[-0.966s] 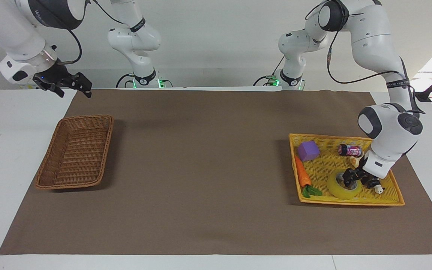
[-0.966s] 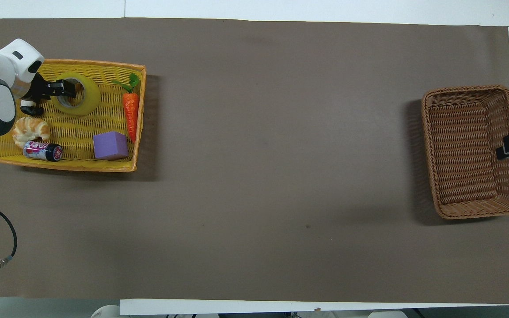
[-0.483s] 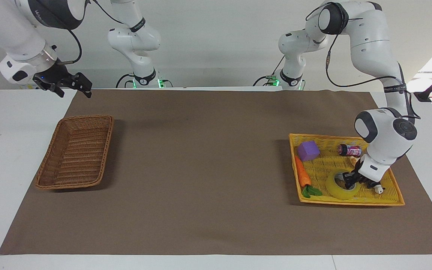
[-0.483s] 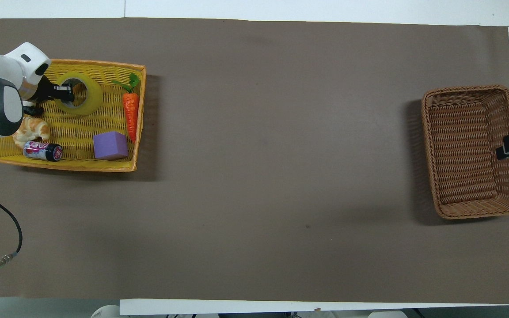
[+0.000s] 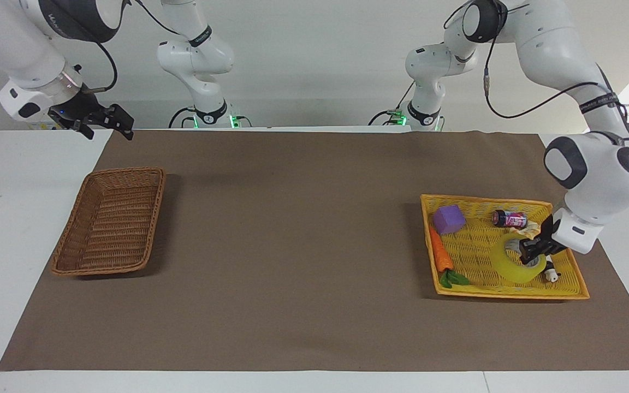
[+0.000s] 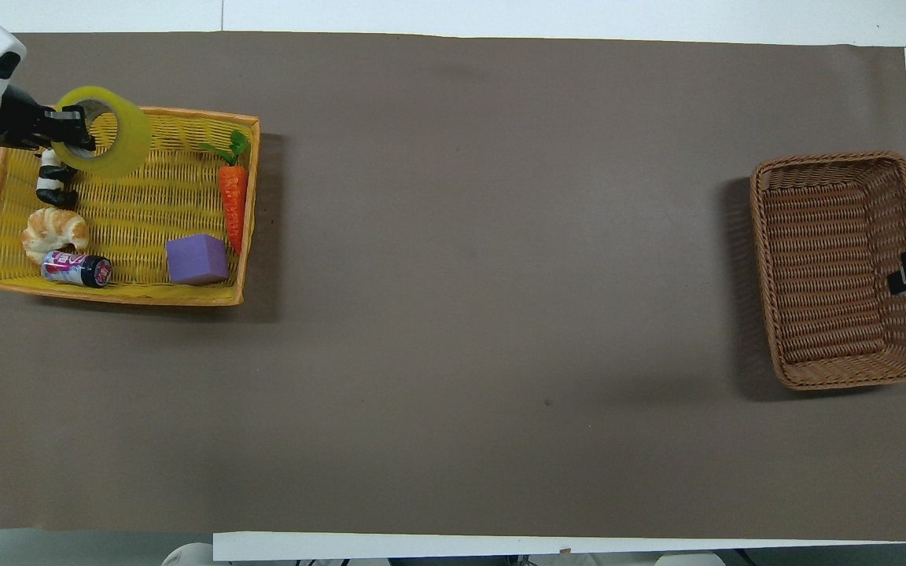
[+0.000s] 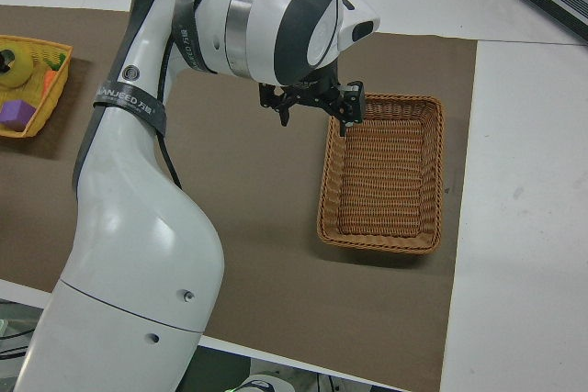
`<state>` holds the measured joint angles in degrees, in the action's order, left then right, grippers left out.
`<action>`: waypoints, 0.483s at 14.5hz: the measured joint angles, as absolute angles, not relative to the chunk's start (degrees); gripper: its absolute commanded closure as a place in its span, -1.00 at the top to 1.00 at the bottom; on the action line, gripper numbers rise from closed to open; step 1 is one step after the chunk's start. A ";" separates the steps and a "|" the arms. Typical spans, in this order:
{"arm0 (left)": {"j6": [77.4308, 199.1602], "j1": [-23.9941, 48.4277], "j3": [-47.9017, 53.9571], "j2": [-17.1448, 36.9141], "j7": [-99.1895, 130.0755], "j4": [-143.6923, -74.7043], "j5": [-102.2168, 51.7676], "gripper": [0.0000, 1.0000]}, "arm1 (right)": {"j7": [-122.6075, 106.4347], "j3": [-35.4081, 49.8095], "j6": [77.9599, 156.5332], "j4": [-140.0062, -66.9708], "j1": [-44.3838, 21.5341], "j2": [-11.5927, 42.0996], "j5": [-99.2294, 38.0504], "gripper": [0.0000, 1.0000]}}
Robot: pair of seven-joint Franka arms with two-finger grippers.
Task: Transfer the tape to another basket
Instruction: 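Carry the tape toward the middle while the right gripper reaches toward it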
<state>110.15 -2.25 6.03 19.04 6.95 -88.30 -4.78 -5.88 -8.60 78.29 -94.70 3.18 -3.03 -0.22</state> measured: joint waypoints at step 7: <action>107.50 29.44 6.74 14.81 36.70 -90.31 -7.94 -1.00 | -7.04 -8.73 76.78 -95.67 3.76 -4.16 -8.70 0.99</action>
<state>107.50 29.44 6.74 14.81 36.70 -90.31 -7.94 -7.04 -8.73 76.78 -95.67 3.76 -4.16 -8.70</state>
